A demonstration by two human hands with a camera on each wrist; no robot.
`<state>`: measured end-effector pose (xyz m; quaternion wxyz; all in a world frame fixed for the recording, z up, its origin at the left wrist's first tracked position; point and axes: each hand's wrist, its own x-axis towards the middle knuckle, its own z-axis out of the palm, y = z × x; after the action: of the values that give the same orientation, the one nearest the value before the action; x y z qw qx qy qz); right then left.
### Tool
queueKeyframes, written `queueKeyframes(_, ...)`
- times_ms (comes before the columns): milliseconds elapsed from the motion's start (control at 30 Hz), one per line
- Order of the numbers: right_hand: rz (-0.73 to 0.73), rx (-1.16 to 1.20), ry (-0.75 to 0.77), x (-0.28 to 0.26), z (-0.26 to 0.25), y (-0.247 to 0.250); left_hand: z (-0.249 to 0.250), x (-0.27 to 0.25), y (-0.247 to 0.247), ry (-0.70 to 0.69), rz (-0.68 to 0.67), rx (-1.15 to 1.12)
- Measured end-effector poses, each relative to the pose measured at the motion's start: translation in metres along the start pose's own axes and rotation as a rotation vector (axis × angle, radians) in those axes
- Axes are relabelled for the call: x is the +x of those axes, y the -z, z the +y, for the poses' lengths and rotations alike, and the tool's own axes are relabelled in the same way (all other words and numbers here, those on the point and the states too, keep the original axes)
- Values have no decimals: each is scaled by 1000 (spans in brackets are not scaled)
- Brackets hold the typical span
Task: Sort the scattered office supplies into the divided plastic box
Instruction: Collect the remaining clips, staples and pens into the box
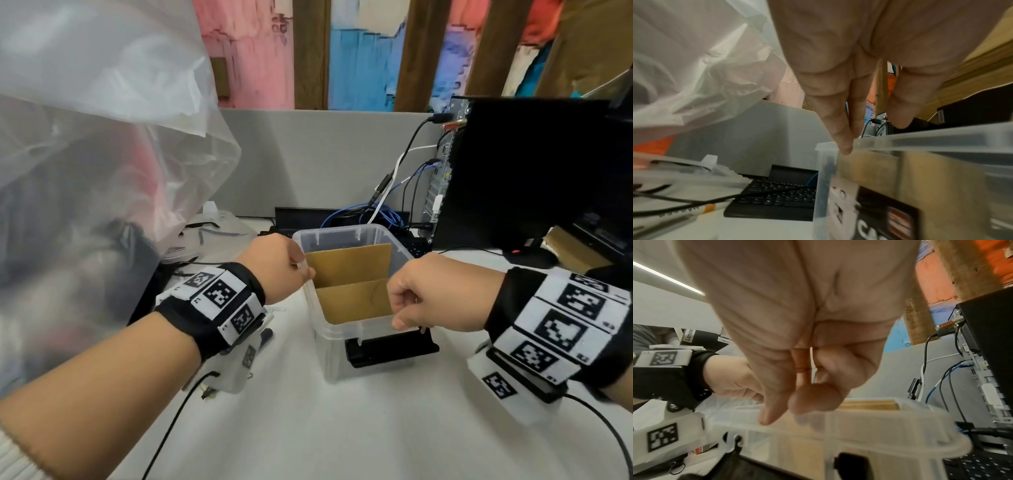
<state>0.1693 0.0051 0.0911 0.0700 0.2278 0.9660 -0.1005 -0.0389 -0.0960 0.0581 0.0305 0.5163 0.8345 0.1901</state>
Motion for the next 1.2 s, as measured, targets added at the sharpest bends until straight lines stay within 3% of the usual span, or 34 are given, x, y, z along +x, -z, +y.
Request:
queueKeyframes(200,65,12,3,14,-10,-4,3,-2,-6,-30,-95,-100)
queueKeyframes(500,26,59,-34,21,-13,0,-6,-8,-3,-71,-136,-133)
queueKeyframes(600,164,134,5,25,-18,-3,-21,-15,3,-44,-82,-136)
queueKeyframes(700,349,380,124,26,-43,-6,-48,-23,7,24,-73,-127)
queueKeyframes(833,372,492,263,37,-96,-27,-88,-31,6,138,-100,-106)
queueKeyframes(933,298,438,227,65,-125,-57,-108,-32,-2,206,-105,-69)
queueKeyframes(1067,15,221,-6,115,-147,-92,-124,-31,-13,248,-187,32)
queueKeyframes(1200,-38,146,-133,141,-153,-95,-129,-32,-16,260,-324,174)
